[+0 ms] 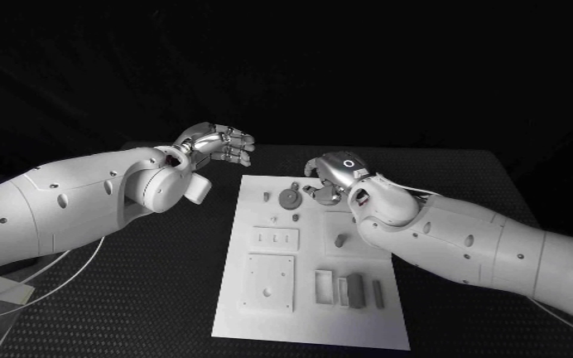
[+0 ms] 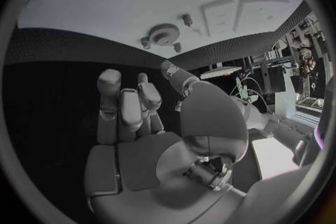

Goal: Assemble the parts on the task board

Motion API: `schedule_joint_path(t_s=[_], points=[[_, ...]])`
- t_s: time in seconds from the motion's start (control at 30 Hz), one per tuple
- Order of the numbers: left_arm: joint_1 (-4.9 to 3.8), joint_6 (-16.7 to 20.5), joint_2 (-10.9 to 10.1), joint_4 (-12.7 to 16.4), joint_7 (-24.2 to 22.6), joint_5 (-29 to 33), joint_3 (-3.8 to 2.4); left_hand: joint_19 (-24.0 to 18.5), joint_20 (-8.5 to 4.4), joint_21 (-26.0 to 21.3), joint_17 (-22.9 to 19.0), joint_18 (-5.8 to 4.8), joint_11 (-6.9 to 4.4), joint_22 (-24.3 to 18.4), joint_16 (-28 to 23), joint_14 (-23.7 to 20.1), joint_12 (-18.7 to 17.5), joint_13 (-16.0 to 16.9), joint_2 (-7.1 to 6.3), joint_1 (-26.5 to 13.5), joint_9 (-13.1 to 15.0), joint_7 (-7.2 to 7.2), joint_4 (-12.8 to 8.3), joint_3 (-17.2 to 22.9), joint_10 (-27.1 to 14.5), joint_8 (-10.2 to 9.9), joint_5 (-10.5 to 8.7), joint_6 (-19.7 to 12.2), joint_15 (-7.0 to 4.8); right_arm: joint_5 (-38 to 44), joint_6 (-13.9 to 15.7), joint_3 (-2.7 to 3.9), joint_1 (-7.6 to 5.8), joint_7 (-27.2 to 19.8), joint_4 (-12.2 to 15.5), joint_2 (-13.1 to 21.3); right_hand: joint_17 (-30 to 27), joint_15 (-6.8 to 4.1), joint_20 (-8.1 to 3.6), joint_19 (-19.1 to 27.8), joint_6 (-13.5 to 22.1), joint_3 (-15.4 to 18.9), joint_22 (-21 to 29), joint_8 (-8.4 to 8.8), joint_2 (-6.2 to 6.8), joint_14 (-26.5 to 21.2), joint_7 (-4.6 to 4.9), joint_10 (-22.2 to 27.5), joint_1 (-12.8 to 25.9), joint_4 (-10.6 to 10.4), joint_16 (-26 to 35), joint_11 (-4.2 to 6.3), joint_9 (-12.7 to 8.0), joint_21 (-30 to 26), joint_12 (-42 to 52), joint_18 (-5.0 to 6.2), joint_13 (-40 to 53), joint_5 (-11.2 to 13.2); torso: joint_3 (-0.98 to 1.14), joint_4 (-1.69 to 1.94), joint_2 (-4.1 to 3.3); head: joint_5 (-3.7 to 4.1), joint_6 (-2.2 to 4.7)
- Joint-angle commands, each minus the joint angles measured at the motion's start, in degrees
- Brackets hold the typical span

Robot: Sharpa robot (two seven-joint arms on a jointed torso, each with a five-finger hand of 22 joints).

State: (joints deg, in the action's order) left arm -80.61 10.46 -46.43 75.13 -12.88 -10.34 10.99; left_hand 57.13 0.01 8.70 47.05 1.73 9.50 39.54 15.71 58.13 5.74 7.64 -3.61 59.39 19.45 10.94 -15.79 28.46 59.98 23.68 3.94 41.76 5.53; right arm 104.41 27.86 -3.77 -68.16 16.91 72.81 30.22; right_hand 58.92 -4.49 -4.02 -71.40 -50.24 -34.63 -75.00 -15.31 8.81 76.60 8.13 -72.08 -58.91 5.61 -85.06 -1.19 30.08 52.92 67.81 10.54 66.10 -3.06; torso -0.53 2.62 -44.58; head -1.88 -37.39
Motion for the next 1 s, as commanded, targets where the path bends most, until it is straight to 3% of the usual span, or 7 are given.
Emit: schedule_joint_path(t_s=[0.03, 0.33, 0.53, 0.67, 0.77, 0.83, 1.0], points=[[-0.11, 0.1, 0.0, 0.0, -0.8, -0.2, -0.07, 0.2, -0.21, -0.2, 0.1, 0.94, 0.24, 0.1, -0.3, 0.3, -0.3, 0.1, -0.62, -0.1, 0.0, 1.47, 0.0, -0.1, 0.1, -0.2, -0.39, -0.3, 0.01, -4.9, 3.9, 0.39, -0.27, -3.3, 1.6, 2.2, -0.8, 0.06, 0.02, 0.6, 0.3, 0.0, -1.0, 0.31, 0.70, -0.5, 0.05, 1.1, -0.4, 0.5, 0.4, -0.52, -0.1, -0.4, -0.6, 4.46, -0.6, -0.3, 0.19, -0.37, 0.15, -0.09, 0.34], [-0.11, -2.0, -0.4, -0.2, -3.4, -2.9, -0.07, 0.1, -0.16, -0.4, 0.2, 0.91, 0.16, 0.2, -0.6, 0.3, -0.3, 0.2, -0.18, 0.3, 0.2, 0.68, -0.1, 0.2, 0.4, 0.2, -0.37, 0.5, 0.05, -14.3, 3.8, 0.45, -1.68, -13.3, 1.4, 9.0, -7.9, 0.56, 1.21, 3.3, 1.7, -0.2, -0.7, 1.10, 1.23, -3.9, 0.53, 4.0, -3.2, 4.3, 4.8, -0.99, -0.5, -2.3, -4.9, 4.46, -4.5, -0.3, 0.35, -0.65, 0.25, -0.01, 0.60], [-0.11, -1.9, -0.2, -1.1, -3.6, -3.0, -0.07, 0.1, -0.12, -0.6, 0.2, 0.89, 0.25, 0.2, -0.9, 0.3, -0.5, 0.1, 0.01, 0.5, 0.4, -0.04, -0.2, 0.3, 0.2, 0.4, -0.38, 1.0, 0.09, -31.2, -1.4, 0.43, -1.91, -25.8, -2.7, 11.8, -8.4, 0.63, 3.06, 6.4, 2.6, 0.1, -0.4, 1.51, -0.08, -7.0, 0.72, 8.2, -3.7, 7.3, 7.4, -1.11, -0.8, -4.4, -8.8, 4.37, -7.5, -0.3, 0.47, -0.61, 0.27, 0.76, 0.84], [-0.10, -1.9, -0.3, -1.8, -3.6, -3.0, -0.06, 0.0, -0.12, -0.6, 0.2, 0.89, 0.26, 0.2, -0.9, 0.3, -0.5, 0.1, 0.01, 0.5, 0.4, -0.17, -0.2, 0.3, 0.2, 0.5, -0.37, 1.1, 0.09, -31.9, -2.4, 0.40, -1.90, -26.7, -3.9, 13.2, -10.4, 1.27, 5.44, 11.3, 3.6, -0.4, 0.7, 1.86, -1.28, -12.4, 1.45, 14.4, -3.2, 9.3, 12.4, -1.92, -0.9, -8.3, -15.0, 3.86, -12.7, -0.4, 0.60, -0.73, 0.25, 1.18, 1.10], [-0.10, -2.1, -0.5, -2.1, -3.6, -3.0, -0.06, 0.1, -0.12, -0.6, 0.3, 0.89, 0.26, 0.2, -0.9, 0.3, -0.5, 0.1, -0.01, 0.5, 0.4, -0.16, -0.2, 0.2, 0.2, 0.5, -0.38, 1.1, 0.10, -32.0, -3.2, 0.35, -1.88, -27.5, -4.3, 13.7, -11.1, 1.82, 6.32, 12.1, 3.9, -0.8, 1.1, 1.82, -0.86, -13.0, 1.93, 16.3, -3.0, 9.6, 13.7, -2.37, -0.8, -9.4, -21.9, 4.09, -19.0, -0.3, 0.63, -0.66, 0.21, 1.95, 1.21], [-0.09, -2.1, -0.6, -2.3, -3.6, -3.0, -0.05, 0.1, -0.12, -0.6, 0.3, 0.89, 0.25, 0.2, -0.9, 0.4, -0.5, 0.1, -0.03, 0.5, 0.4, -0.14, -0.2, 0.2, 0.2, 0.5, -0.39, 1.2, 0.09, -31.9, -4.4, 0.24, -1.82, -28.5, -4.8, 14.1, -11.3, 2.17, 6.99, 12.9, 4.0, -1.1, 1.0, 1.65, -0.72, -13.8, 2.41, 16.8, -3.2, 9.9, 14.2, -2.97, -0.7, -10.0, -28.3, 4.32, -25.0, -0.3, 0.55, -0.69, 0.24, 1.98, 1.18], [-0.07, -2.5, -0.7, -2.9, -3.3, -3.3, -0.02, 0.1, -0.14, -0.7, 0.3, 0.92, 0.29, 0.3, -1.0, 0.4, -0.6, 0.1, -0.41, 0.5, 0.3, 0.49, -0.3, 0.1, 0.2, 0.3, -0.39, 0.9, 0.08, -28.5, -5.0, -0.14, -1.24, -29.8, -7.2, 14.6, -11.2, 2.97, 7.67, 13.4, 4.5, -0.8, 0.4, 1.38, -0.01, -14.5, 2.73, 15.3, -3.6, 10.3, 14.1, -3.50, -0.7, -10.3, -37.6, 4.46, -34.3, -0.3, 0.89, -0.94, 0.26, 1.79, 1.03]])
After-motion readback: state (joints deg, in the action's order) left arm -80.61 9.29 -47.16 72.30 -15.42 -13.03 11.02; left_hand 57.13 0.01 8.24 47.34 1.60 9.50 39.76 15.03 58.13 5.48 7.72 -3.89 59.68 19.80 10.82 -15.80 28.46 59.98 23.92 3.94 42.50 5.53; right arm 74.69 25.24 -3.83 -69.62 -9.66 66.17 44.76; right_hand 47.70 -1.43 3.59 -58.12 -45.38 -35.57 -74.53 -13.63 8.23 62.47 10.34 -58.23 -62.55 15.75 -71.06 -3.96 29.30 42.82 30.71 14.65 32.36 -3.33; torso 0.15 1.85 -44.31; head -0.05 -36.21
